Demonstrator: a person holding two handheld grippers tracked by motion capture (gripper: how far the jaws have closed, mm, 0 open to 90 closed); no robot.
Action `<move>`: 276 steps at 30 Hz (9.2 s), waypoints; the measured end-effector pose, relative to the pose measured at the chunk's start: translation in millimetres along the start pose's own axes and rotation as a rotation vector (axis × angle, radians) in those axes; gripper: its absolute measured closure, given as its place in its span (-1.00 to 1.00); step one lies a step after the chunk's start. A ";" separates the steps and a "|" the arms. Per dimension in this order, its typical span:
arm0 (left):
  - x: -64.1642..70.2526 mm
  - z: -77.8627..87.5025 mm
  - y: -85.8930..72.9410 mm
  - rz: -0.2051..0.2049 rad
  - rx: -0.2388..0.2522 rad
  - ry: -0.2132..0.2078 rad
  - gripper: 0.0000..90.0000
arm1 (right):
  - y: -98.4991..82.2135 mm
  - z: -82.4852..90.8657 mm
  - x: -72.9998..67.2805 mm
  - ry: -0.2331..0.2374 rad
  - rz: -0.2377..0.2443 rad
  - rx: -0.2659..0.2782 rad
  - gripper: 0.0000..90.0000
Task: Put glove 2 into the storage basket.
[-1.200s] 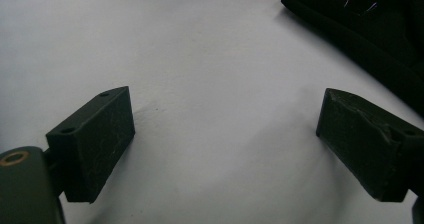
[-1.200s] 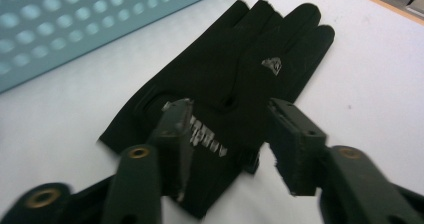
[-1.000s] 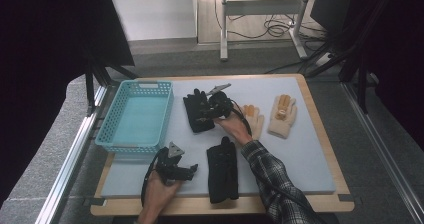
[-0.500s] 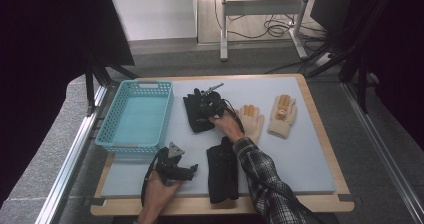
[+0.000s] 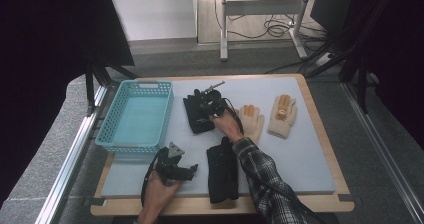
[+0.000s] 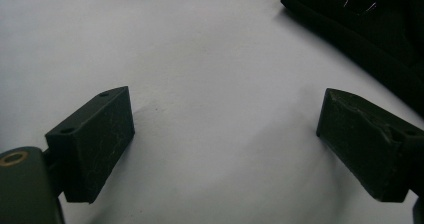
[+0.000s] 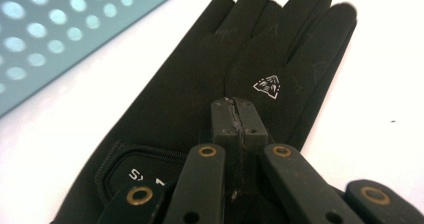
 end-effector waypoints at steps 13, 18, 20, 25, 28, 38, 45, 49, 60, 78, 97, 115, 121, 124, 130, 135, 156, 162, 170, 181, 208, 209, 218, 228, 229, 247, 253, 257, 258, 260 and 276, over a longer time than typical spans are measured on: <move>0.1 0.2 0.0 0.000 -0.002 0.001 -0.82 | 10.0 40.0 -7.2 0.007 0.004 0.066 0.97; -0.1 0.3 0.0 -0.001 -0.004 0.003 -0.82 | 10.9 52.4 -11.4 0.008 0.014 0.083 0.98; 0.1 0.2 0.0 0.000 -0.002 0.001 -0.82 | 10.9 59.1 -13.2 0.005 0.021 0.089 0.98; -0.1 0.3 0.0 -0.002 -0.004 0.003 -0.81 | 11.9 78.4 -17.8 0.008 0.026 0.122 0.98; -0.1 0.0 0.0 -0.001 0.000 0.001 -0.82 | 12.4 89.2 -21.3 0.003 0.038 0.128 0.98; -0.1 0.1 0.0 -0.001 -0.001 0.001 -0.82 | -13.2 55.4 -24.8 -0.011 0.092 0.043 0.39; 0.1 0.0 0.0 0.001 0.000 0.000 -0.82 | -33.2 15.8 -16.5 -0.033 0.074 -0.039 -0.04; 0.1 0.0 0.0 0.000 0.000 0.001 -0.82 | -33.4 17.3 -15.5 0.008 0.038 -0.031 0.49; 0.0 -0.1 0.0 0.000 0.000 0.000 -0.82 | -27.8 28.6 -17.0 -0.026 -0.001 -0.022 0.95; -0.1 0.1 -0.1 -0.003 -0.001 0.002 -0.81 | -7.8 129.1 -46.9 -0.017 -0.066 0.131 0.95; 0.4 0.0 0.0 0.003 0.003 0.001 -0.81 | -88.5 186.4 -118.9 0.019 -0.223 0.140 0.95; 0.3 0.0 -0.1 0.004 0.004 0.002 -0.81 | -128.7 175.3 -103.3 -0.022 -0.080 0.117 0.58; 0.2 0.2 -0.1 0.008 0.006 -0.002 -0.81 | -150.2 171.9 -105.5 0.030 -0.057 0.092 0.93; -0.2 1.6 -0.4 0.009 0.008 -0.012 -0.81 | -162.4 172.7 -107.1 0.054 -0.048 0.076 0.95; -2.9 8.1 -5.6 -0.007 0.000 0.004 -0.80 | -185.1 173.5 -115.2 0.117 -0.028 0.041 0.95; -8.7 13.7 -8.0 -0.013 0.001 0.044 -0.83 | -189.7 165.9 -121.0 0.168 -0.033 0.070 0.95; -40.5 31.2 -16.2 0.013 0.007 0.142 -0.90 | -135.8 109.6 -154.4 0.187 0.056 0.114 0.93; -47.1 30.3 -19.2 0.037 0.014 0.090 -0.93 | -135.6 112.0 -155.1 0.187 0.085 0.112 0.82; -49.3 29.7 -22.0 0.065 0.030 0.066 -0.92 | -155.4 140.5 -125.1 0.071 0.089 0.108 0.50; -50.2 29.6 -24.1 0.071 0.050 0.056 -0.92 | -203.5 180.3 -61.5 -0.134 0.015 0.059 -0.07; -31.0 67.7 -12.4 0.024 0.021 0.007 -0.80 | -227.7 194.0 -27.3 -0.254 -0.032 0.025 -0.45; -26.8 68.7 -10.0 0.026 0.025 0.000 -0.80 | -227.7 194.0 -27.3 -0.254 -0.032 0.025 -0.45; 15.4 62.6 8.6 -0.006 -0.010 -0.096 -0.86 | -227.8 194.0 -27.4 -0.256 -0.032 0.025 -0.45; 50.0 23.2 27.3 -0.058 -0.100 -0.078 -1.00 | -227.8 194.0 -27.4 -0.257 -0.032 0.025 -0.46; 50.7 18.3 28.5 -0.062 -0.116 -0.070 -1.00 | -227.8 194.0 -27.4 -0.257 -0.032 0.026 -0.46; 62.2 -18.0 18.7 -0.084 -0.242 -0.001 -1.00 | -227.9 193.9 -27.3 -0.256 -0.030 0.025 -0.47; 48.2 -17.1 25.5 -0.040 -0.251 0.029 -0.88 | -227.8 193.9 -27.4 -0.256 -0.030 0.025 -0.47; 52.6 -13.9 26.5 -0.058 -0.265 0.041 -0.78 | -227.9 193.9 -27.4 -0.256 -0.030 0.025 -0.47; 53.8 -13.1 26.7 -0.062 -0.264 0.043 -0.70 | -227.8 193.9 -27.4 -0.255 -0.029 0.025 -0.47; 55.6 -9.6 27.6 -0.077 -0.265 0.051 -0.52 | -227.9 193.9 -27.4 -0.255 -0.028 0.025 -0.47; 39.8 4.0 43.7 -0.102 -0.219 -0.023 0.45 | -227.8 193.8 -27.5 -0.254 -0.029 0.025 -0.47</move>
Point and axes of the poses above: each handheld gripper's, and its own axes: z roughly backward along the jaws, y roughly out of its top, x roughly to its right, the point moved 3 cm from there along -z, roughly forward along the jaws, and after that the axes turned 15 degrees about z, right-handed, at the moved point
